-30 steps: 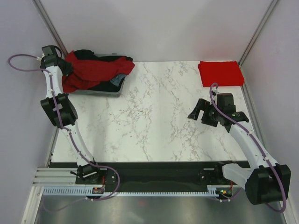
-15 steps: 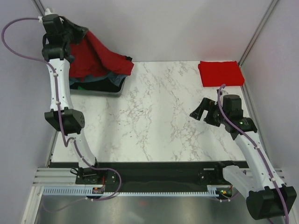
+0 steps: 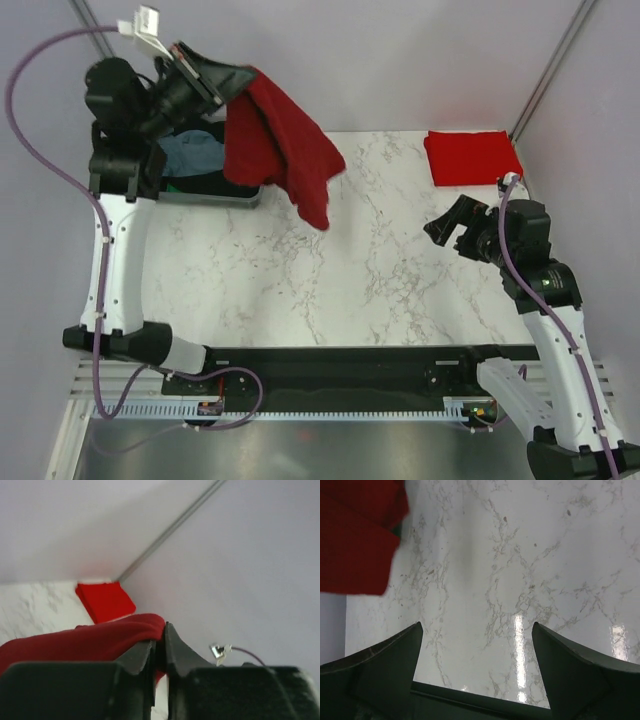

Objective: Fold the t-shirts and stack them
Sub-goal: Move the tshirt to the center of the board

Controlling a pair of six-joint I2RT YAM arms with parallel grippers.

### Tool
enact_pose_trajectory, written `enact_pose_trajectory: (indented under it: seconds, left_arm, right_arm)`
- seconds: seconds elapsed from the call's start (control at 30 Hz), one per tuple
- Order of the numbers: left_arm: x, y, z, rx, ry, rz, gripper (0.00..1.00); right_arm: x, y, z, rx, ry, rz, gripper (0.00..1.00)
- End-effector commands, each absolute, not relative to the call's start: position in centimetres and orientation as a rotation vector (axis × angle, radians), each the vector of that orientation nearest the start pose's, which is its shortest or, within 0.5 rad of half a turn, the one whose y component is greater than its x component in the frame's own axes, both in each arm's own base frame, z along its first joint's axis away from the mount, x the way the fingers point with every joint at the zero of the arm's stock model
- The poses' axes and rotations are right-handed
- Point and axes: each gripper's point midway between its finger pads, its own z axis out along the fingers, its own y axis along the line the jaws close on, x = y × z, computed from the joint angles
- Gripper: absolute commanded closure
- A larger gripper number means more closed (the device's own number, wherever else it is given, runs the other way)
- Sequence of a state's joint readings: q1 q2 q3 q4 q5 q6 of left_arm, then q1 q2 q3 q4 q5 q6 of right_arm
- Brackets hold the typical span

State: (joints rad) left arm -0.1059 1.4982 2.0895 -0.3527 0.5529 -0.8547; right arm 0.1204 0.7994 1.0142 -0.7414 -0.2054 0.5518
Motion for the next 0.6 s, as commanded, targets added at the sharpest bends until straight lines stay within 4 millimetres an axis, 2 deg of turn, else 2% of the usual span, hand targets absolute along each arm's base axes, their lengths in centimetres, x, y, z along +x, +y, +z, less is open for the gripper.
enact_pose_trajectory:
  seconds: [0.0,0.03,0.07,0.1,0.13,0.17,0.2,0.23,0.27,0.3,0.33,0.37,0.4,0.43,0.47,0.57]
  left_arm:
    - [33.4,-18.6,50.7,0.039,1.672,-1.193,0.80]
    - [33.3,-18.7,43.9,-0.031,1.846,-1.191,0.42]
    - [31.0,-18.4,42.4,-0.033,1.876,-1.195,0.18]
    - [30.1,-18.2,39.9,-0.054,1.933,-1.182,0.02]
    - [29.1,-17.6,34.2,-0.110,2.080,-1.133,0.00]
    - [28.6,-16.8,32.3,-0.135,2.116,-1.076,0.00]
    - [27.8,-15.6,31.7,-0.160,2.103,-0.988,0.00]
    - [27.4,-14.8,29.8,-0.151,2.136,-0.918,0.00]
    - [26.5,-14.0,28.5,-0.167,2.187,-0.861,0.00]
    - [26.6,-12.9,27.8,-0.192,2.204,-0.774,0.00]
    - [26.5,-12.1,27.1,-0.168,2.228,-0.707,0.00]
    - [25.9,-11.3,25.8,-0.191,2.289,-0.646,0.00]
    - [26.2,-10.2,24.9,-0.224,2.313,-0.562,0.00]
    - [25.9,-9.7,23.9,-0.232,2.343,-0.523,0.00]
    - [25.9,-9.5,23.2,-0.243,2.361,-0.502,0.01]
    - [25.9,-8.6,20.3,-0.317,2.425,-0.429,0.02]
  right_arm:
    - [24.2,6.6,28.9,0.421,2.032,0.517,0.02]
    - [24.2,6.1,28.7,0.441,2.037,0.484,0.02]
    - [24.1,5.9,28.8,0.459,2.033,0.473,0.02]
    - [23.9,5.7,28.6,0.463,2.035,0.466,0.02]
    - [23.8,5.8,28.3,0.463,2.040,0.470,0.02]
    - [23.8,6.0,27.3,0.467,2.066,0.472,0.02]
    - [23.9,6.3,26.4,0.461,2.095,0.488,0.02]
    - [24.0,7.4,25.7,0.427,2.125,0.545,0.02]
    - [24.0,8.0,23.9,0.416,2.181,0.572,0.02]
    - [24.6,8.7,22.8,0.405,2.219,0.602,0.02]
    - [24.2,9.9,20.9,0.381,2.282,0.676,0.02]
    - [24.3,10.4,20.0,0.375,2.306,0.702,0.02]
    - [24.7,11.0,19.1,0.369,2.330,0.722,0.02]
    - [24.8,11.4,18.4,0.359,2.346,0.731,0.02]
    - [24.8,11.7,16.9,0.361,2.389,0.717,0.02]
    - [25.3,14.1,15.4,0.261,2.446,0.688,0.02]
